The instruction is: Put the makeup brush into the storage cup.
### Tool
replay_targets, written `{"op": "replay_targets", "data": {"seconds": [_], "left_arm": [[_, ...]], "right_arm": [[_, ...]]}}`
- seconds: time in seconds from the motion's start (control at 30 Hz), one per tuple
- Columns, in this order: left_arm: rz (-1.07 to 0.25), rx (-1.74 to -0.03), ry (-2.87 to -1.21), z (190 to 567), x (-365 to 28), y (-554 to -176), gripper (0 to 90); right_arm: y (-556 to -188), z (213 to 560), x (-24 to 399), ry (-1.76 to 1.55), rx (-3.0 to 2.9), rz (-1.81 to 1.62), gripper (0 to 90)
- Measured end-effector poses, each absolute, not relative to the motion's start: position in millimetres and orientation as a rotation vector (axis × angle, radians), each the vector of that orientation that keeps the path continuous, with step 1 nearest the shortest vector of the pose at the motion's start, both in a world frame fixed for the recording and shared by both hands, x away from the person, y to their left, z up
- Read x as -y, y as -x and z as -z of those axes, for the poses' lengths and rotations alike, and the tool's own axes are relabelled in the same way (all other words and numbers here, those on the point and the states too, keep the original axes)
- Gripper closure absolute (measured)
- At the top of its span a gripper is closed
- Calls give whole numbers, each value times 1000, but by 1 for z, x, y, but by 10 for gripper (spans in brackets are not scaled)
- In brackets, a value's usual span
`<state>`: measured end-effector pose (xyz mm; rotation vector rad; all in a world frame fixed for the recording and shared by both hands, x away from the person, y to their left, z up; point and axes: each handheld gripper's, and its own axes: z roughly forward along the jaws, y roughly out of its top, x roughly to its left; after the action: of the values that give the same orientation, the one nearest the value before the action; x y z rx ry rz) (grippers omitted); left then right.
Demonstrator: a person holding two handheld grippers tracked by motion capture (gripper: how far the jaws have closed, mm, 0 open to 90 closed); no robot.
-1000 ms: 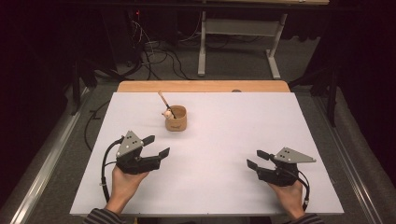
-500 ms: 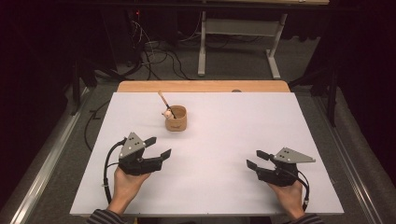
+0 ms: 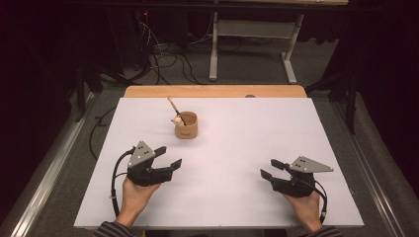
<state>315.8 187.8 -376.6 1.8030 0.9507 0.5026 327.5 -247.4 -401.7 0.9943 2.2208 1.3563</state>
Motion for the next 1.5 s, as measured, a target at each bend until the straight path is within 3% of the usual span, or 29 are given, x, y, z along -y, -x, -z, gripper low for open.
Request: {"op": "replay_targets", "data": {"seconds": [1.5], "left_arm": [[-508,-1019,-1789,400,-198,-314,309]], "right_arm": [[-325,403,250,-993,-2238,-1362,442]]}}
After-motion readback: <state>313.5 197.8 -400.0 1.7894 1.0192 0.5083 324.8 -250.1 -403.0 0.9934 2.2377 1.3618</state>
